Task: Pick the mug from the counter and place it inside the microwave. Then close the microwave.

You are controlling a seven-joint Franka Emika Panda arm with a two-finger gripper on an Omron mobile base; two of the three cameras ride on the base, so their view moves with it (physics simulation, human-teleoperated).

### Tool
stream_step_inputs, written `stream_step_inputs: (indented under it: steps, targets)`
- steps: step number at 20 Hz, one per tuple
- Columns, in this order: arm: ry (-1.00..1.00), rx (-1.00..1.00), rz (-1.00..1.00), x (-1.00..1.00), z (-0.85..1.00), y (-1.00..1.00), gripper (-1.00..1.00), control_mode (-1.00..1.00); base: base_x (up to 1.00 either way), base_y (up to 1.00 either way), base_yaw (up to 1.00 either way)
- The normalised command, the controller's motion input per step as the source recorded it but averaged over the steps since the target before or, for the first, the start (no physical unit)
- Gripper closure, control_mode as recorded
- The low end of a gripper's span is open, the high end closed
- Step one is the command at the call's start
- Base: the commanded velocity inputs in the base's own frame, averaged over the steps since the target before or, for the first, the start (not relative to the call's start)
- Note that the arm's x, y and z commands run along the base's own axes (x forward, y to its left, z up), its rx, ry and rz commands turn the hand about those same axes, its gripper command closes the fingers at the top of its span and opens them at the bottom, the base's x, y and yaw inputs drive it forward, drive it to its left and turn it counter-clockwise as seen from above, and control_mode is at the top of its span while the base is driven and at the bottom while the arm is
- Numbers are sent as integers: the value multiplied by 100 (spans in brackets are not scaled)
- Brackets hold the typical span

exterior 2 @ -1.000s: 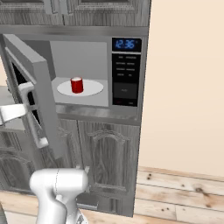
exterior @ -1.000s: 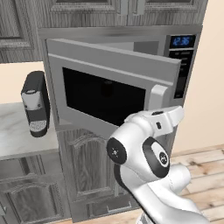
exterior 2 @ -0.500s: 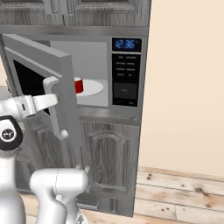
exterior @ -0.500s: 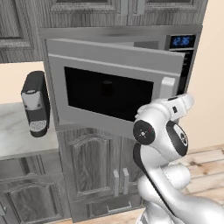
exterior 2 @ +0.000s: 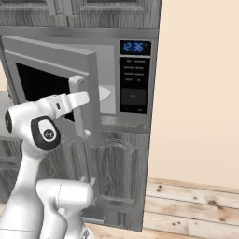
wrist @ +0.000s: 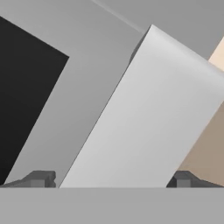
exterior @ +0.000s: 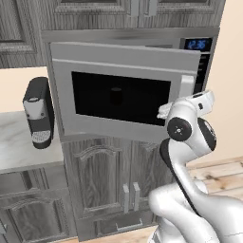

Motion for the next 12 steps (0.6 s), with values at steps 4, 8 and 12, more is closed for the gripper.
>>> stream_step_inputs:
  steps: [4, 8, 12]
  targets:
    - [7, 0, 6, 63, 0, -33, -100, -100, 0, 0, 0]
    - [9, 0, 6, 63, 0, -30, -100, -100, 0, 0, 0]
    - [9, 0, 5, 49, 1, -24, -100, -100, 0, 0, 0]
